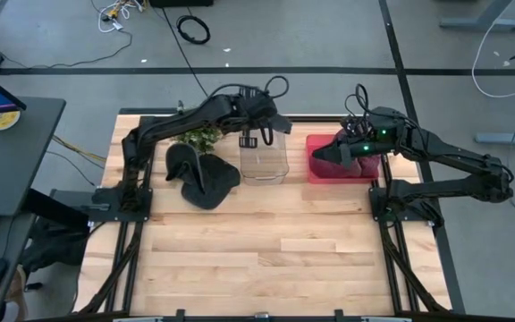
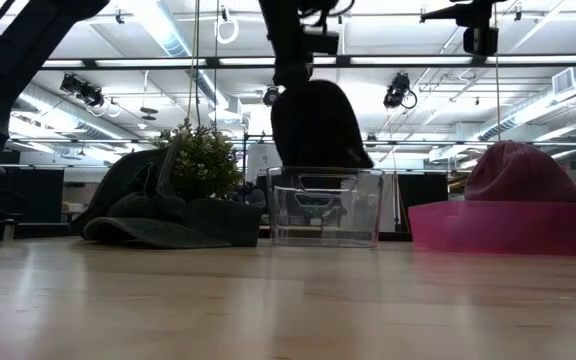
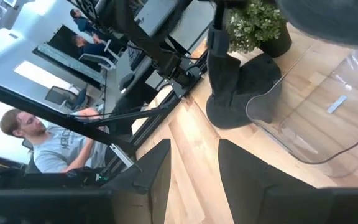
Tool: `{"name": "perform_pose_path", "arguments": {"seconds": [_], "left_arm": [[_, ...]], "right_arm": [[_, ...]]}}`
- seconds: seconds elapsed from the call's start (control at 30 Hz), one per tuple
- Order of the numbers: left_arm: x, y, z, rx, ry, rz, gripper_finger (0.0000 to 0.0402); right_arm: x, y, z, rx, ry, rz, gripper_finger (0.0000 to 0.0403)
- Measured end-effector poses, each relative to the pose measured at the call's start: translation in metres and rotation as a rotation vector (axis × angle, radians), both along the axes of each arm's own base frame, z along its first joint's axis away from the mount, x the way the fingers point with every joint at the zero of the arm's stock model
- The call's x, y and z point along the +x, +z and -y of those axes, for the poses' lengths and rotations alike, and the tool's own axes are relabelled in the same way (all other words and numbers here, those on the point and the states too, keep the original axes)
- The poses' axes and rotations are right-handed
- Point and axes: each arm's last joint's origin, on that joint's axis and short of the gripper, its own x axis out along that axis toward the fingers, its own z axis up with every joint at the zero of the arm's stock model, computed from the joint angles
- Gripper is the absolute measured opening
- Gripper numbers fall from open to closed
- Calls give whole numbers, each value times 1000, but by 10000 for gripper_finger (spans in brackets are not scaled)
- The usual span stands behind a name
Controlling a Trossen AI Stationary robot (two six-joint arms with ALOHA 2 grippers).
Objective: Pick & Place hat
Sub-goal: Put the bottom black cap into the transparent bin
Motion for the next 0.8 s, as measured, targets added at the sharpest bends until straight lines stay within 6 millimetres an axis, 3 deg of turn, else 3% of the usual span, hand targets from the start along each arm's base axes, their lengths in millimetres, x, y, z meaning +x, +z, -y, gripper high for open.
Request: {"name": "perform_pose_path", "arguments": {"seconds": [0.1,0.33,0.53,0.8], "left_arm": [[2,4,9,62,-94,-75,11],[9,-10,30,111,-389,-290,11],[10,-22,35,133,-465,-391,11],[10,-24,38,85,-522,-385,11]], "right_arm": [[0,0,0,-6,2,0,135],[0,0,0,-8,3,0,135],[0,0,0,-8,3,-1,135],[0,0,0,-8,3,-1,135]]}}
